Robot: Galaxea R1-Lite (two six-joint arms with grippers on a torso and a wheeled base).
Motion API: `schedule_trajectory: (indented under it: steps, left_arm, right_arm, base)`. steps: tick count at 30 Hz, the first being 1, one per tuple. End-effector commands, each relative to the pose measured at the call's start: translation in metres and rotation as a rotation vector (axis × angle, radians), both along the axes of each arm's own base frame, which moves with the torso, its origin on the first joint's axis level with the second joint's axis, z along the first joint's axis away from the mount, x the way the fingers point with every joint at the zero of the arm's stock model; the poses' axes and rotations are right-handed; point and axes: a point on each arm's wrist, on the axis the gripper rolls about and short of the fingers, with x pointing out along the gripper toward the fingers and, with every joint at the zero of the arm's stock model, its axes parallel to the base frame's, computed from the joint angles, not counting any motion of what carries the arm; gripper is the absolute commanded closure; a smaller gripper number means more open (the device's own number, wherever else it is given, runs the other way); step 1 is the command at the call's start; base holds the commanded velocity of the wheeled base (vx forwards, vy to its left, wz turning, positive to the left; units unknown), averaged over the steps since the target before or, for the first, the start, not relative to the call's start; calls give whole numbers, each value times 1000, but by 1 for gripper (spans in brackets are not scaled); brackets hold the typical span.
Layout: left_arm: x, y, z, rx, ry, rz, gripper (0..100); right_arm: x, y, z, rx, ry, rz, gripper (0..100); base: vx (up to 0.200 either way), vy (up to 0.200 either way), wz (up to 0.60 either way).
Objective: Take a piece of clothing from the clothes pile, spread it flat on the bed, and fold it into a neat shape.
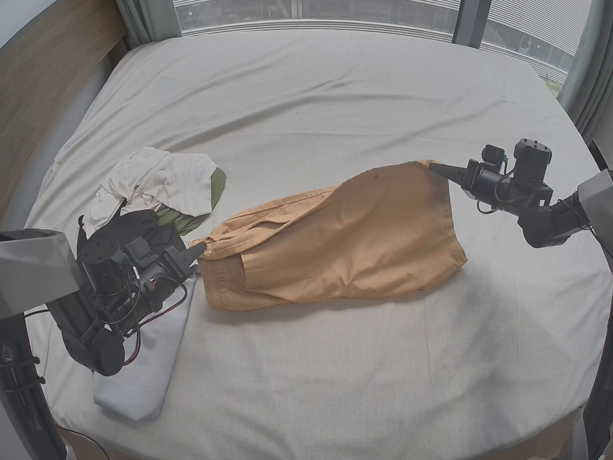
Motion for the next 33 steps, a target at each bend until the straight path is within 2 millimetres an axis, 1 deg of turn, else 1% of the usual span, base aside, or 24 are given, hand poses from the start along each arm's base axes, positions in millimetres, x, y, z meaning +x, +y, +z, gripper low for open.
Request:
schedule_trajectory:
  steps: [1, 3, 6, 10, 15, 16, 20, 23, 24, 25, 26, 29, 31, 33]
  left_arm:
    - [2, 0, 1, -6, -8, 3, 0]
    - [4, 1, 3, -14, -14, 11, 0]
    - [8, 3, 6, -22, -28, 49, 0]
    - [10, 7, 8, -25, -40, 75, 0]
    - [9, 8, 11, -27, -45, 81, 0]
    - [9, 9, 11, -30, -44, 81, 0]
    - [4, 8, 18, -41, -55, 77, 0]
    - [-7, 7, 25, -42, -58, 57, 0]
    - [-7, 7, 25, -42, -58, 57, 0]
    - [-17, 4, 28, -40, -48, 20, 0]
    - [-21, 1, 28, -40, -45, -3, 0]
    - [-35, -3, 29, -32, -25, -70, 0]
    - [-41, -7, 27, -20, -17, -103, 0]
    - [-44, -9, 27, -7, -20, -115, 0]
  right_arm:
    - [4, 1, -2, 1, -2, 2, 0]
    - [8, 1, -1, 1, -17, -10, 0]
    - [13, 2, -5, -2, -23, -50, 0]
    - [13, 2, -7, -9, -28, -60, 0]
    - [7, 3, -6, -28, -32, -63, 0]
    - [2, 2, -2, -31, -36, -64, 0]
    - [-17, 1, 3, -37, -16, -61, 0]
    - [-43, 1, 4, -40, 31, -60, 0]
    - [-43, 1, 4, -40, 31, -60, 0]
    - [-66, 0, 3, -44, 67, -59, 0]
    - [-73, 0, 2, -45, 83, -60, 0]
    - [-97, -1, -7, -54, 141, -79, 0]
    - [-109, -2, -17, -62, 182, -85, 0]
    - [-115, -4, -24, -80, 202, -92, 0]
  base:
    - [0, 0, 0]
    - [0, 0, 0]
    - [0, 0, 0]
    - [0, 0, 0]
    - [0, 0, 0]
    - [0, 0, 0]
    - [0, 0, 0]
    - [0, 0, 0]
    - [0, 0, 0]
    - [0, 0, 0]
    - [0, 0, 0]
    - [0, 0, 0]
    - [0, 0, 0]
    - [0, 0, 0]
